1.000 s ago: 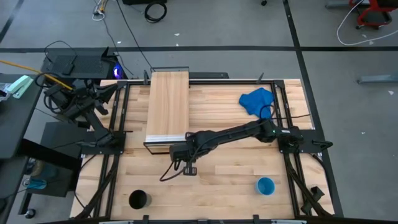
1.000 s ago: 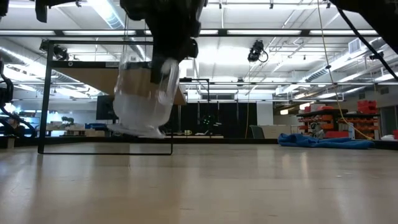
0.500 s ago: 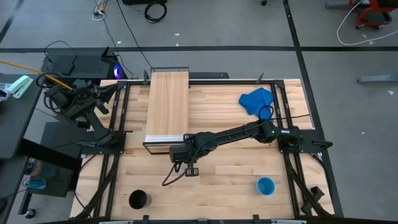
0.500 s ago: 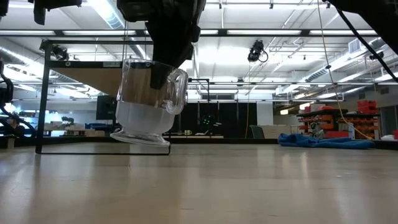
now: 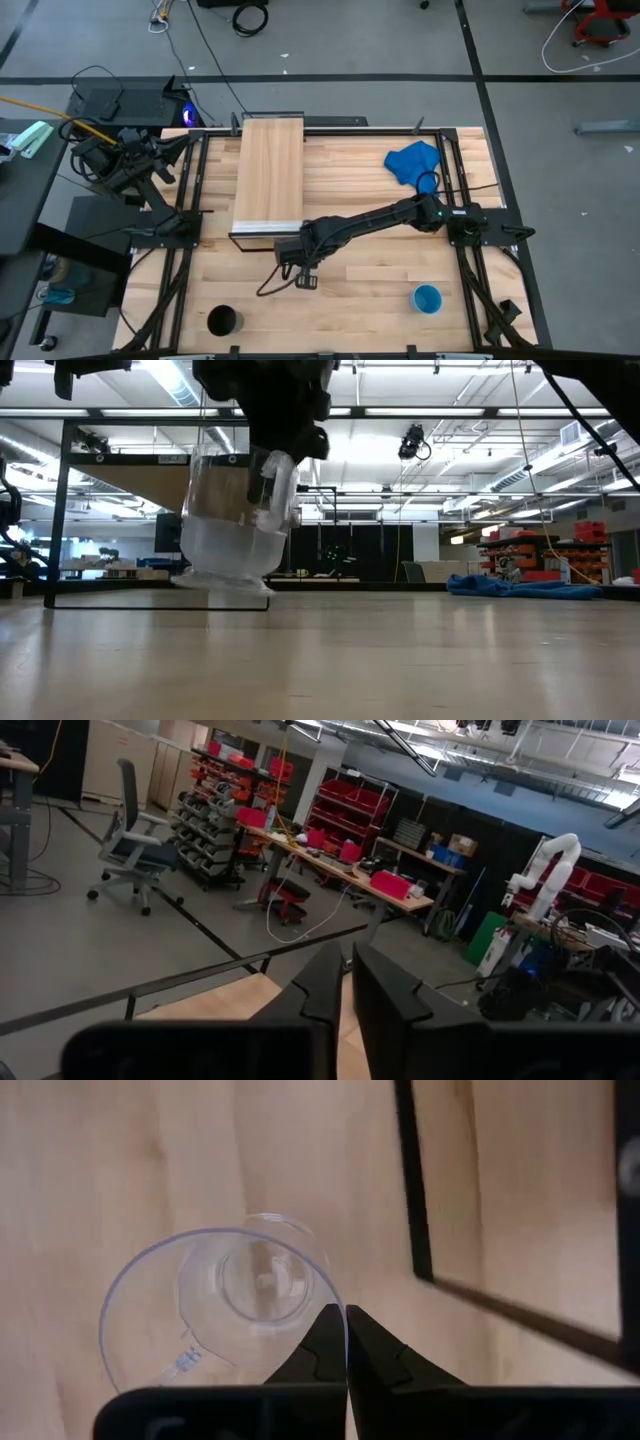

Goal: Stack small to large cups/mugs on shelf
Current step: Move the transparent mug to the bottom left of the table

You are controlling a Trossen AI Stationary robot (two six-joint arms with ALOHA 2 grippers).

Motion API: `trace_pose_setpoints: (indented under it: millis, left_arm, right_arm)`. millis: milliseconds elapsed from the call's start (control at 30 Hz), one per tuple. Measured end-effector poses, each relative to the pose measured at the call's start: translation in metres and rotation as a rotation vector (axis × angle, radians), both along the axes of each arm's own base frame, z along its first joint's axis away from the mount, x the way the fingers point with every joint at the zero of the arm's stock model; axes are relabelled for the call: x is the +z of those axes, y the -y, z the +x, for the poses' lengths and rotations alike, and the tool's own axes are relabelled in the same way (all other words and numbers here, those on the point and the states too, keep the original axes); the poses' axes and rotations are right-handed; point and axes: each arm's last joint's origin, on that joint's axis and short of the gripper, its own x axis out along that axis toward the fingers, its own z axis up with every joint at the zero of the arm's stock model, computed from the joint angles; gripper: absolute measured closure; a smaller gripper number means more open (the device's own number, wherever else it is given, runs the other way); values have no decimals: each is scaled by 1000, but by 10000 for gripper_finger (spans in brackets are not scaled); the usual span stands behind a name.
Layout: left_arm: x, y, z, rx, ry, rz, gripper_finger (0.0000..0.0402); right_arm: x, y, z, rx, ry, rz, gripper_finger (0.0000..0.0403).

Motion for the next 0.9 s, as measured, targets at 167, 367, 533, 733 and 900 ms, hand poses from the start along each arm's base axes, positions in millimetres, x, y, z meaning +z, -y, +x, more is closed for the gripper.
trace_pose_setpoints:
  millis: [167,367,533,733,900]
  left_arm:
    - [0,0,0,0,-1,1,365]
    - [0,0,0,0,-1,1,361]
    - [0,0,0,1,5,-8,368]
    - [-1,0,0,8,-5,-10,363]
    - [-1,0,0,10,-5,-12,358]
  right_arm:
    - [-4,5,-6,-161,-74,20,402]
    - [-1,-2,-7,-316,-64,81,402]
    - [-1,-13,-6,-431,-36,132,402]
    - [1,-23,-4,-552,19,185,402]
    - [1,-23,-4,-642,27,193,402]
